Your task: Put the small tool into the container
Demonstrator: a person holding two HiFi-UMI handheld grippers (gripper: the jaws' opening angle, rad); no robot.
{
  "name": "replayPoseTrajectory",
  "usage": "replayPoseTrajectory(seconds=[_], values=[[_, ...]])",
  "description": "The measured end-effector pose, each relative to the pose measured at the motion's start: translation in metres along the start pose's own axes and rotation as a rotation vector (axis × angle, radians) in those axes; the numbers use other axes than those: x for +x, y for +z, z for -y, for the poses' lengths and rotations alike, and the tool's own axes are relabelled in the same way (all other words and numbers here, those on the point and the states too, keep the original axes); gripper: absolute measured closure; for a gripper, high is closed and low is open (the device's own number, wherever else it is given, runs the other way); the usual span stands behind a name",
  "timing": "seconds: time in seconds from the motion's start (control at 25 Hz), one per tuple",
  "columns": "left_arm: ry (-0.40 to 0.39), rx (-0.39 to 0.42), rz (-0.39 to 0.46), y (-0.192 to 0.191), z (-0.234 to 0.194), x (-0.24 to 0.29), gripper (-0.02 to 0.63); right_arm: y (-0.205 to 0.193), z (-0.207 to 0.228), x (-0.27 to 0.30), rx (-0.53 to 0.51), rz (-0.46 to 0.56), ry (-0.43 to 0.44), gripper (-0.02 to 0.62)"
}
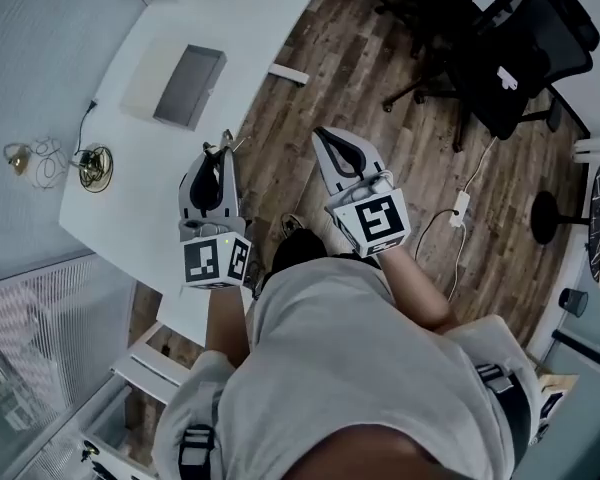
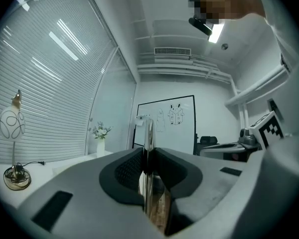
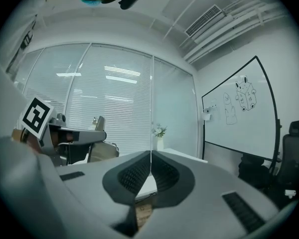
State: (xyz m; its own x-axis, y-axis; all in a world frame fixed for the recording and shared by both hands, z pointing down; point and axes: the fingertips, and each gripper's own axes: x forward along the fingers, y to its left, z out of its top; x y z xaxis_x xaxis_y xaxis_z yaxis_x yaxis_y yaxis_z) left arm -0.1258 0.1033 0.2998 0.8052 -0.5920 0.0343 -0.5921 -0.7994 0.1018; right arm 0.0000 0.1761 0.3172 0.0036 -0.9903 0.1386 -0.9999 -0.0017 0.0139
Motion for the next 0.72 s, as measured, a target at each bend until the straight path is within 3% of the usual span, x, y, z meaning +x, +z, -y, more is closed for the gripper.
replayPoseTrajectory(seconds=[0.32, 0.72], values=[[-0.049, 0.024, -0.005, 0.003, -0.032, 0.028, 0.517, -0.005, 0.000, 0.039, 0.018, -0.009, -0.039, 0.569], [0.002, 0.049, -0.026, -0.004, -0.067, 0.054, 0.517, -0.013, 0.001, 0.091, 0.031, -0.018, 0.027, 0.569]])
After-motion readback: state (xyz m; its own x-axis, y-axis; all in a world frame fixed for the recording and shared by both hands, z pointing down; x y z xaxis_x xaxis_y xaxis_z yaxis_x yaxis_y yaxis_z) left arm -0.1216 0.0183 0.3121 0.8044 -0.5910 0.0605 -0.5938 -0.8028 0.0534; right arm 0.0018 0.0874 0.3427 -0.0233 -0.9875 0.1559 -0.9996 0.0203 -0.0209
